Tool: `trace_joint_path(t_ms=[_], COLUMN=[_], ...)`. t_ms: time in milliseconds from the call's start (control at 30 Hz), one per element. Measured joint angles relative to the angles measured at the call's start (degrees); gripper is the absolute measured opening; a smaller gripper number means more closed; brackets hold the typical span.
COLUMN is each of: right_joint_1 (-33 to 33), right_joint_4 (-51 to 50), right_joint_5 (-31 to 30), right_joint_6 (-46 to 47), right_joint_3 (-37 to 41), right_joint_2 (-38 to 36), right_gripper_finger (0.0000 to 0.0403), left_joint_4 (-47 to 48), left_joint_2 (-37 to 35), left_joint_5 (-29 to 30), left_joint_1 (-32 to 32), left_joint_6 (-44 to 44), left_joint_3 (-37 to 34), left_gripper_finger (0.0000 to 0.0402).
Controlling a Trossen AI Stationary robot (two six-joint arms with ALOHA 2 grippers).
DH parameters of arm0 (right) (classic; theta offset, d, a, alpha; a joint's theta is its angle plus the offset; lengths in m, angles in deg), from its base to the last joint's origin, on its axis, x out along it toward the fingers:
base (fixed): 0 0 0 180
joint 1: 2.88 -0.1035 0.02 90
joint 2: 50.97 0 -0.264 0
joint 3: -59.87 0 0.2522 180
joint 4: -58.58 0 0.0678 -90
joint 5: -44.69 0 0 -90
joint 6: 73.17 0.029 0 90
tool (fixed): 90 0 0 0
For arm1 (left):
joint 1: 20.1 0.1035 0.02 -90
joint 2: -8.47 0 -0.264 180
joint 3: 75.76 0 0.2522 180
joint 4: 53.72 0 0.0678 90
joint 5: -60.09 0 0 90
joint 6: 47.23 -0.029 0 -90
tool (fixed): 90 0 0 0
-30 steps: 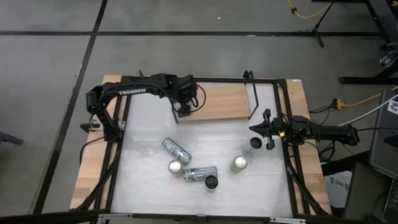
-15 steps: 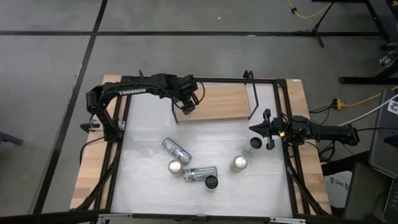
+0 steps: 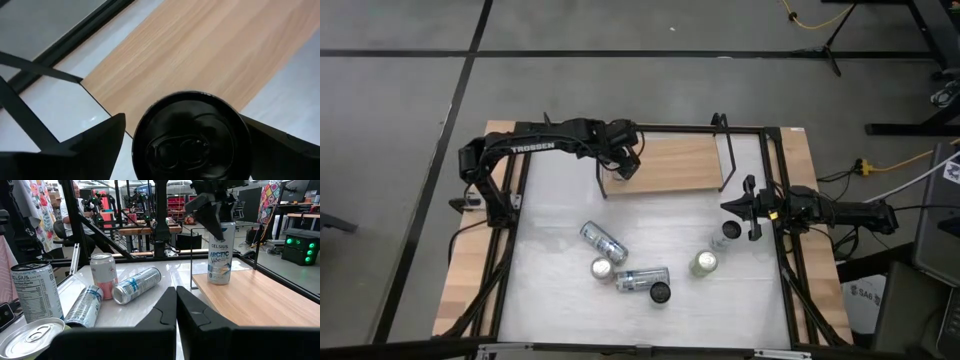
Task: Place canned beverage on shelf
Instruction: Put the white-blue soda can on the shelf
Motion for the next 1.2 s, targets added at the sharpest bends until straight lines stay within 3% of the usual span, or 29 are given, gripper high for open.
trace_joint_path(t_ms=[200,833,1200], right_joint_1=[0.0,0.0,0.0], right_joint_4=[0.0,0.0,0.0], right_joint_5=[0.0,0.0,0.0], right_joint_6=[0.0,0.0,0.0], right_joint_3=[0.0,0.0,0.0], right_joint_2=[0.0,0.0,0.0], right_gripper_finger=[0.0,0.0,0.0], left_joint_4=[0.0,-0.3,-0.3], left_joint_2=[0.0,0.0,0.0], left_joint_5=[0.0,0.0,0.1], left_joint_1=[0.0,0.0,0.0], left_joint_6=[3.7,3.6,3.9], left_joint_3=[0.0,0.0,0.0], left_gripper_finger=[0.0351,0.035,0.0273])
